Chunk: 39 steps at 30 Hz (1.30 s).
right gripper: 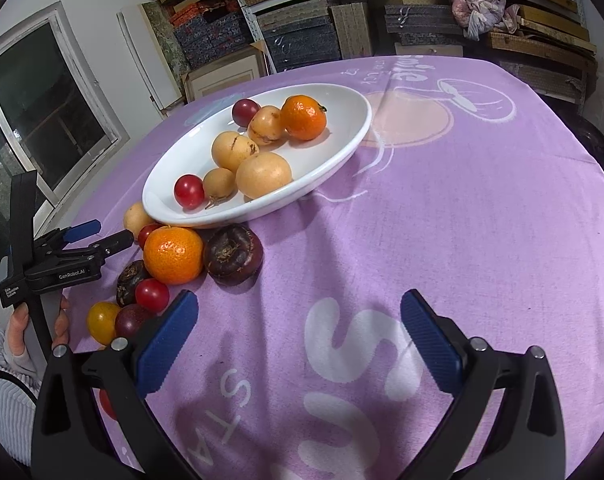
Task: Organize fruits
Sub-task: 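Withdraw both grippers from the plate toward the fruit cluster, then grasp the pale grapefruit with the left gripper while the right gripper grasps a dark mangosteen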
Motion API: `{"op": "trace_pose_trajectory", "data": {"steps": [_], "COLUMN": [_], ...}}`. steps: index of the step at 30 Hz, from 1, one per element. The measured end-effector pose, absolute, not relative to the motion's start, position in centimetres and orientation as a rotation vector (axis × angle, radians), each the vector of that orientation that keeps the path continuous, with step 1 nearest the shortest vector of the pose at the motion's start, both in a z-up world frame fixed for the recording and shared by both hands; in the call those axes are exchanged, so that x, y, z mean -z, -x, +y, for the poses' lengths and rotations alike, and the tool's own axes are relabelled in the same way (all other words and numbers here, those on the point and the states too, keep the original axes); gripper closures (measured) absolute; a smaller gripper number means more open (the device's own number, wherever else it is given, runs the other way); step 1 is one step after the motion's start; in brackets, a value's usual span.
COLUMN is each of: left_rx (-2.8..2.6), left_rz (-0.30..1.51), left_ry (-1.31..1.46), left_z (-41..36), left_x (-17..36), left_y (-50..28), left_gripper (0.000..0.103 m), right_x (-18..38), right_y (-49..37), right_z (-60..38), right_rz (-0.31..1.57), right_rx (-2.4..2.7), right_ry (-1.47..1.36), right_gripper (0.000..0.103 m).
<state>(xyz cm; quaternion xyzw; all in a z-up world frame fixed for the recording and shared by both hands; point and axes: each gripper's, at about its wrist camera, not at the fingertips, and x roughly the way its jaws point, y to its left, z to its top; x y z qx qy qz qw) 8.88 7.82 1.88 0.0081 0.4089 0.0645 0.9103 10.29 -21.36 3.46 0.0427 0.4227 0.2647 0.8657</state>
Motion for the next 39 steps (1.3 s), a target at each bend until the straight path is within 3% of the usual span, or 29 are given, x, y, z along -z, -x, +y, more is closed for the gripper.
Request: {"op": "trace_pose_trajectory", "data": {"steps": [18, 27, 29, 31, 32, 39], "left_rx": [-0.16, -0.169, -0.168, -0.166, -0.165, -0.166], "left_rz": [0.941, 0.94, 0.94, 0.939, 0.939, 0.94], "left_ry": [0.071, 0.075, 0.076, 0.076, 0.076, 0.076], "left_z": [9.9, 9.8, 9.8, 9.8, 9.8, 9.8], "left_x": [-0.6, -0.6, -0.6, -0.7, -0.6, -0.6], "left_y": [-11.8, -12.0, -11.9, -11.9, -11.9, -11.9], "left_gripper": [0.003, 0.003, 0.003, 0.003, 0.003, 0.003], "right_x": [-3.8, -5.1, -4.9, -4.4, -4.1, -3.1], "right_y": [-9.7, -8.5, -9.0, -9.8, -10.3, -12.4], "right_z": [-21.1, -17.2, -16.1, -15.2, -14.8, -14.4], "right_rz": [0.859, 0.761, 0.771, 0.806, 0.826, 0.879], "right_rx": [-0.605, -0.626, -0.613, -0.622, -0.623, -0.607], "right_ry": [-0.089, 0.118, 0.169, 0.196, 0.207, 0.2], "right_gripper": [0.004, 0.004, 0.008, 0.032, 0.036, 0.037]}}
